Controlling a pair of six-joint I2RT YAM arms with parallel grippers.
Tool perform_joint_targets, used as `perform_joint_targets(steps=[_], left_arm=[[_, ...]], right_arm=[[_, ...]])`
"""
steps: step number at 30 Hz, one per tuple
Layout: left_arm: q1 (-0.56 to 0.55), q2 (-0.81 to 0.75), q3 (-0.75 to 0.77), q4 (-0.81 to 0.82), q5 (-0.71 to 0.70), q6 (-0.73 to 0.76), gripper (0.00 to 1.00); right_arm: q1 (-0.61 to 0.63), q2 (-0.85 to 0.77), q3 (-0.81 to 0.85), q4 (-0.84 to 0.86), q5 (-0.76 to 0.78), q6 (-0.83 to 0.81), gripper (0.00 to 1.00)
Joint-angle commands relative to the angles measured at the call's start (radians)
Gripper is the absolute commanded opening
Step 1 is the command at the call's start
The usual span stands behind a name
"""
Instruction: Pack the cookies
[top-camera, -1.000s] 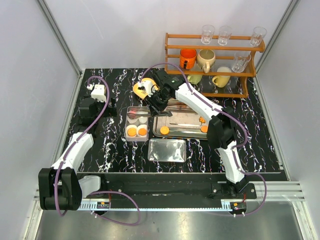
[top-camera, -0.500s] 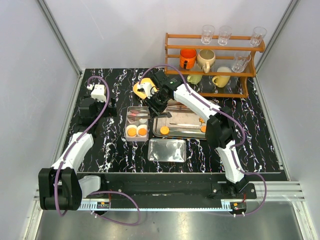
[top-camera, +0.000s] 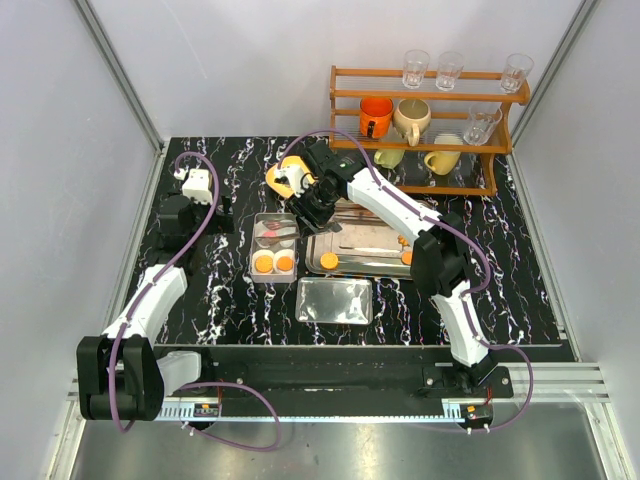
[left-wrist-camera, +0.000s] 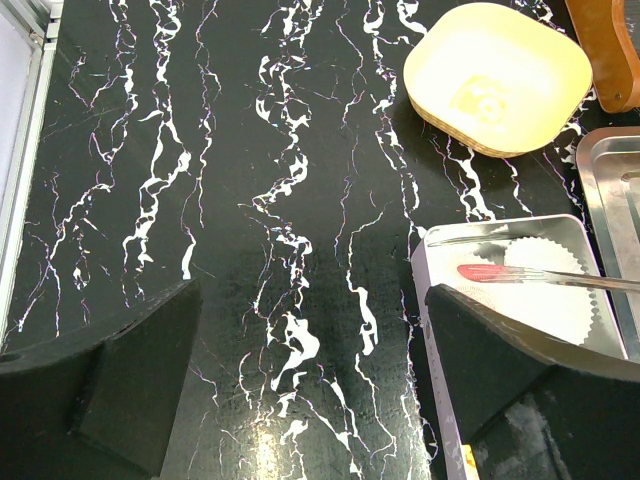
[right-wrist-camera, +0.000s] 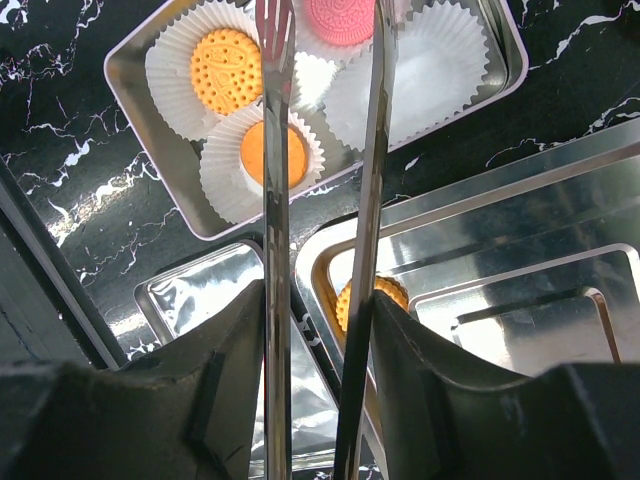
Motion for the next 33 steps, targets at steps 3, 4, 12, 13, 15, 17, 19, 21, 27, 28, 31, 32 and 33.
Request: perform_joint_targets(steps=[3, 4, 12, 13, 15, 17, 19, 21, 27, 28, 31, 32, 33], left_arm=[[0.006, -0.014, -0.009, 0.061, 0.007, -0.003, 0.99], [0.006, -0.014, -0.009, 0.061, 0.011, -0.003, 0.99], [0.006, -0.015, -0.007, 0.06, 0.009, -0.002, 0.99], [0.006, -0.017, -0.007, 0.06, 0.011, -0.003, 0.99], [0.006, -0.017, -0.007, 0.058, 0.009, -0.002, 0.99], [0.006, -0.02, -0.007, 0.056, 0.011, -0.003, 0.99], [0.006, -0.021, -0.006, 0.055, 0.014, -0.003, 0.99], [0.006, -0.023, -0.006, 0.056, 0.015, -0.005, 0.99], [0.006, -0.026, -0.01, 0.056, 0.017, -0.003, 0.99], [0.006, -0.026, -0.01, 0.058, 0.018, -0.003, 0.99], [0.006, -0.026, -0.01, 0.056, 0.02, -0.006, 0.99], [0.006, -0.024, -0.01, 0.056, 0.02, -0.005, 0.99], [0.006, -0.026, -0.012, 0.056, 0.02, -0.006, 0.99]], right_arm=[[0.011, -0.028, 0.054, 0.01, 0.011, 0.004, 0.5], [0.012, -0.031, 0.058, 0.005, 0.011, 0.004, 0.49], [0.011, -0.054, 0.116, -0.023, 0.019, 0.011, 0.48], [0.011, -0.058, 0.121, -0.026, 0.019, 0.011, 0.48], [0.011, -0.063, 0.135, -0.036, 0.022, 0.013, 0.47], [0.011, -0.075, 0.133, -0.041, 0.028, 0.011, 0.47], [0.011, -0.096, 0.126, -0.046, 0.045, 0.008, 0.46], [0.011, -0.118, 0.098, -0.046, 0.068, -0.002, 0.45], [0.0, -0.244, -0.066, -0.009, 0.146, -0.013, 0.45], [-0.007, -0.28, -0.095, 0.0, 0.154, -0.013, 0.45], [-0.044, -0.36, -0.201, 0.02, 0.168, -0.01, 0.45], [-0.058, -0.382, -0.251, 0.026, 0.169, -0.009, 0.45], [-0.07, -0.403, -0.277, 0.032, 0.166, -0.009, 0.45]])
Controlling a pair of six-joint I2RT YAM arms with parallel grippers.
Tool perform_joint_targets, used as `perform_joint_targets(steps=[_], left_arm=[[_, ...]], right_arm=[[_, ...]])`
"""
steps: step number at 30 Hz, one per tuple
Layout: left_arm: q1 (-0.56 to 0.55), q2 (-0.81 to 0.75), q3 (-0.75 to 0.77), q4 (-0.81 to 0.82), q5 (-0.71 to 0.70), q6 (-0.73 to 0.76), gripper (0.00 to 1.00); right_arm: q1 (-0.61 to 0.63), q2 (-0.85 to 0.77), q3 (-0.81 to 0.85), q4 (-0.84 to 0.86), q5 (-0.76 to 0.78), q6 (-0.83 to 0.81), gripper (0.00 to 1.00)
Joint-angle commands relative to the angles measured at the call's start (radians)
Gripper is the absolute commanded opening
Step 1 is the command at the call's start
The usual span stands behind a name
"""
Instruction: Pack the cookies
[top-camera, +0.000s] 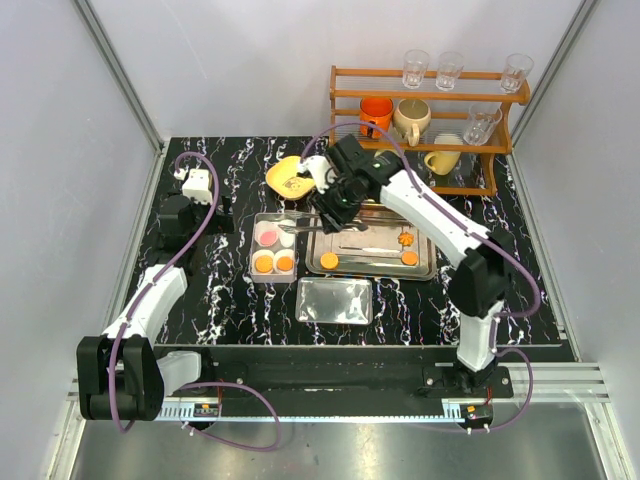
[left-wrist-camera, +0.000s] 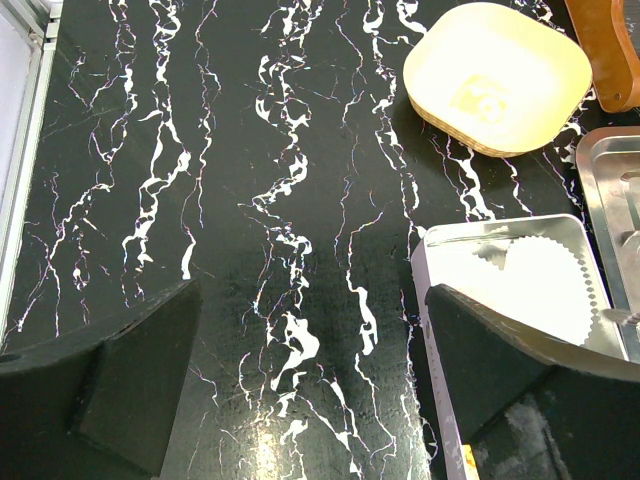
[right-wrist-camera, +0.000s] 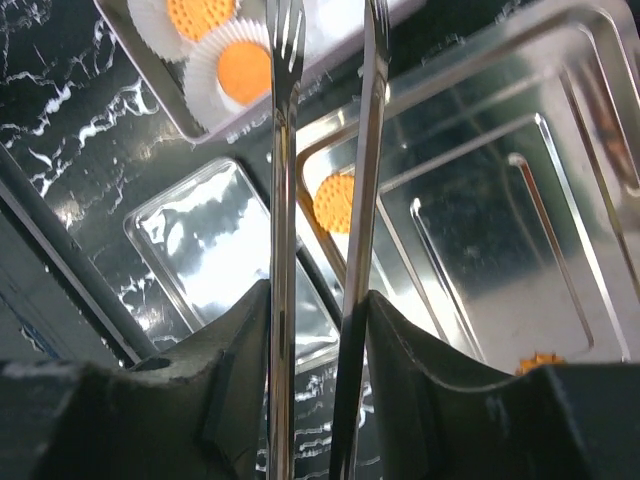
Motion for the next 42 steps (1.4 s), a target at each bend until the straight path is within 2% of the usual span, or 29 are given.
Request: perform_joint_targets(steps=[1, 10, 22, 42], left_arm=[[0.006, -0.026, -0.01, 0.057, 0.022, -0.003, 0.99], [0.006, -0.013, -0.007, 0.058, 0.024, -0.006, 0.99], [0.006, -0.004, -0.006, 0.054, 0.024, -0.005, 0.99], [0.006, 0.005, -0.006, 0.055, 0.027, -0.002, 0.99]], right_arm=[[-0.067, -0.177, -0.113, 0.054, 0.036, -0.004, 0.45], [-0.238, -0.423, -0.409, 0.057, 0.044, -0.045, 0.46], [-0.45, -0.616, -0.708, 0.045, 0.046, -0.14, 0.47], [-0.637, -0.685, -0.81, -0.026, -0.03, -0.253, 0.5]])
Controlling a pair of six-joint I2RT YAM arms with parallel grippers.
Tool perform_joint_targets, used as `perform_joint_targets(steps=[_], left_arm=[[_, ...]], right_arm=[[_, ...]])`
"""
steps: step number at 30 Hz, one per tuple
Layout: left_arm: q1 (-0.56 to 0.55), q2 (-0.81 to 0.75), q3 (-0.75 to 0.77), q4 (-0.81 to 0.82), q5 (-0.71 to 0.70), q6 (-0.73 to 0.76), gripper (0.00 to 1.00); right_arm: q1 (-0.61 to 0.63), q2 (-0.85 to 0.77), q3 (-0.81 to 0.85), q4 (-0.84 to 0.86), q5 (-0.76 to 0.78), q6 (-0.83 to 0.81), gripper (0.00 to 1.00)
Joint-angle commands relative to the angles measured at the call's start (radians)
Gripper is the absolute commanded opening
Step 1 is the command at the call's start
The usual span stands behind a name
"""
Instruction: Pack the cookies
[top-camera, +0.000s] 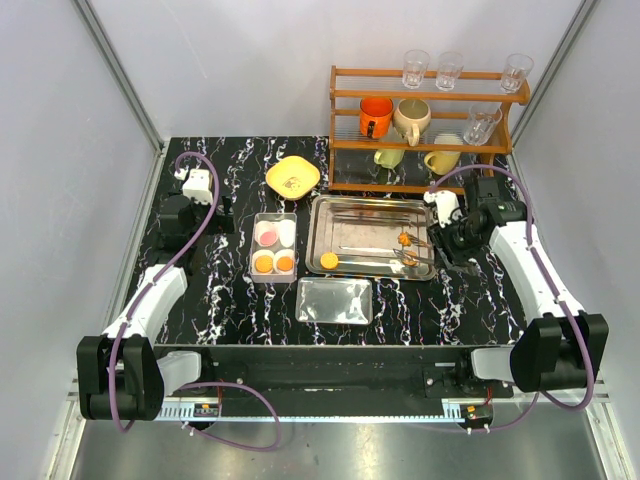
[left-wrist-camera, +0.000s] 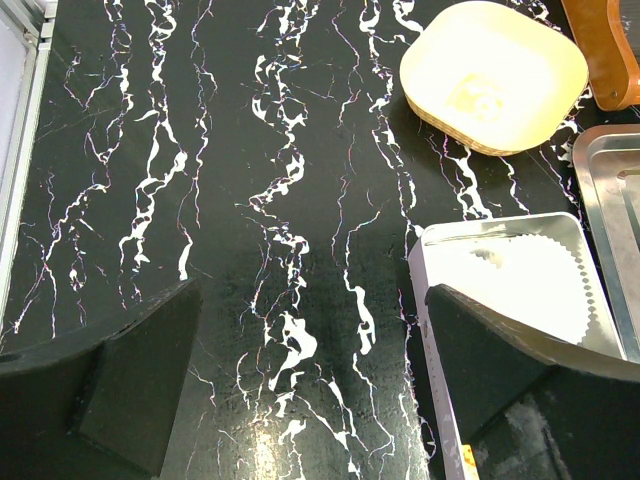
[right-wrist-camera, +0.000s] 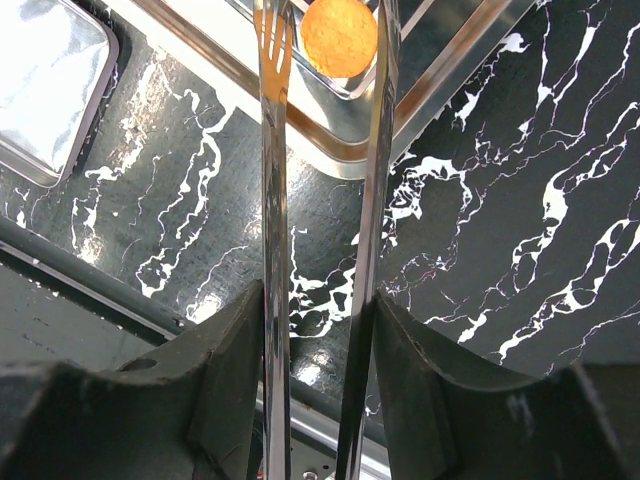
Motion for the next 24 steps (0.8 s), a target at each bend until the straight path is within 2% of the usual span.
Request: perform_joint_targets(steps=[1, 12, 24], left_arm=[[0.006, 0.004, -0.005, 0.057, 0.018, 0.0, 0.99], [0.006, 0.005, -0.005, 0.057, 0.016, -0.002, 0.99], [0.006, 0.007, -0.005, 0.059, 0.013, 0.001, 0.99]], right_arm=[[-0.027, -0.042, 0.001, -0.02, -0.049, -0.039, 0.5], [-0.073, -0.054, -0.031, -0.046, -0.07, -0.065, 0.52], [-0.145, -0.007, -0.068, -0.031, -0.133, -0.099, 0.49]])
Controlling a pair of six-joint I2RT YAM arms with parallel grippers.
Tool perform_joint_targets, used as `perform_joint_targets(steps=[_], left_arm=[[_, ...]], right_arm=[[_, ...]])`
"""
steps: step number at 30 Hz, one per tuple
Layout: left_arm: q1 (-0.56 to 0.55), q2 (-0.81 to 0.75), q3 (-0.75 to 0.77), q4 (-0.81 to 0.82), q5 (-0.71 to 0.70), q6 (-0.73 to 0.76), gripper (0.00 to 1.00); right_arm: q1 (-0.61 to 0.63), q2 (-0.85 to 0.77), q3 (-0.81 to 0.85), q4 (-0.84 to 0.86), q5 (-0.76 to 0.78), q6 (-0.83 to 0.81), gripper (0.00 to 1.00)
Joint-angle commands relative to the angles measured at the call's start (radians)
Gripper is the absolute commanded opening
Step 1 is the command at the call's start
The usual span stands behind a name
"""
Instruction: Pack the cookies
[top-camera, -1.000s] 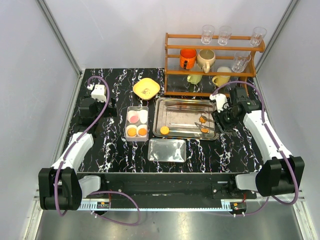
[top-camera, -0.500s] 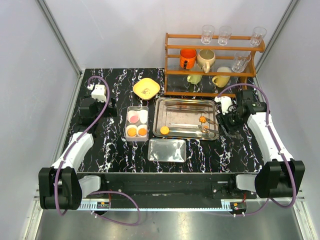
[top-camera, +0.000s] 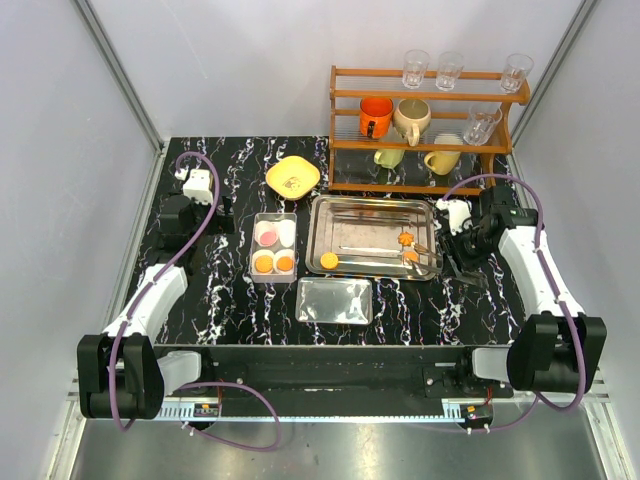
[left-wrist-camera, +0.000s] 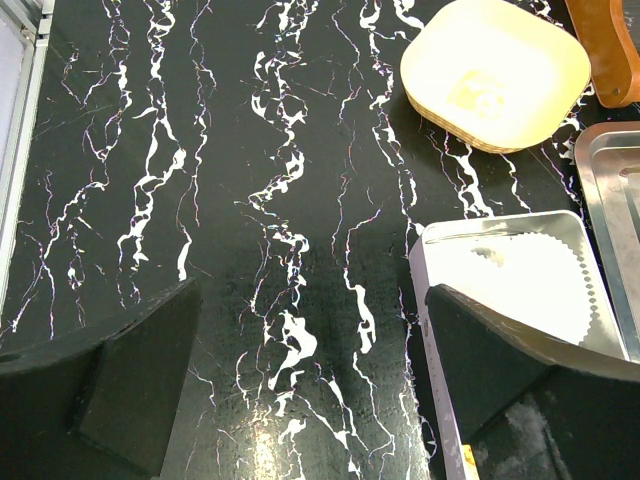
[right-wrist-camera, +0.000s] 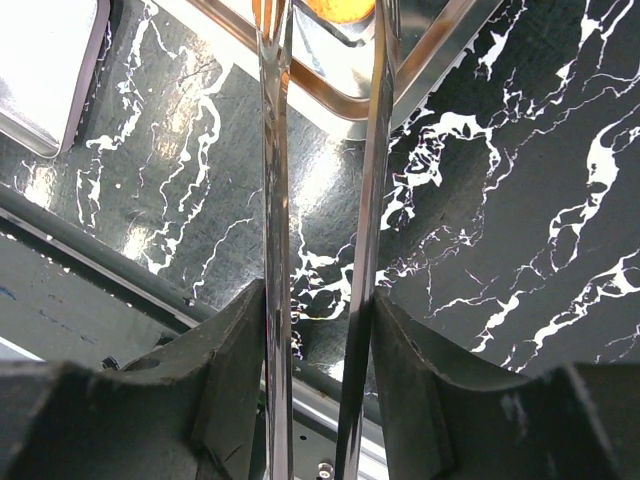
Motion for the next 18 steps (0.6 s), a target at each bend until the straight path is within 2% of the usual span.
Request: perform_joint_targets(steps=[1, 18], left_arm=[[0.006, -0.001, -0.005, 0.058, 0.013, 0.001, 0.99], [0.006, -0.009, -0.01, 0.058, 0.006, 0.007, 0.99]], right_arm=[[-0.017, 0.019, -0.003, 0.008, -0.051, -0.029, 0.49], [-0.037, 0.051, -0.012, -0.019, -0.063, -0.052, 0.47]])
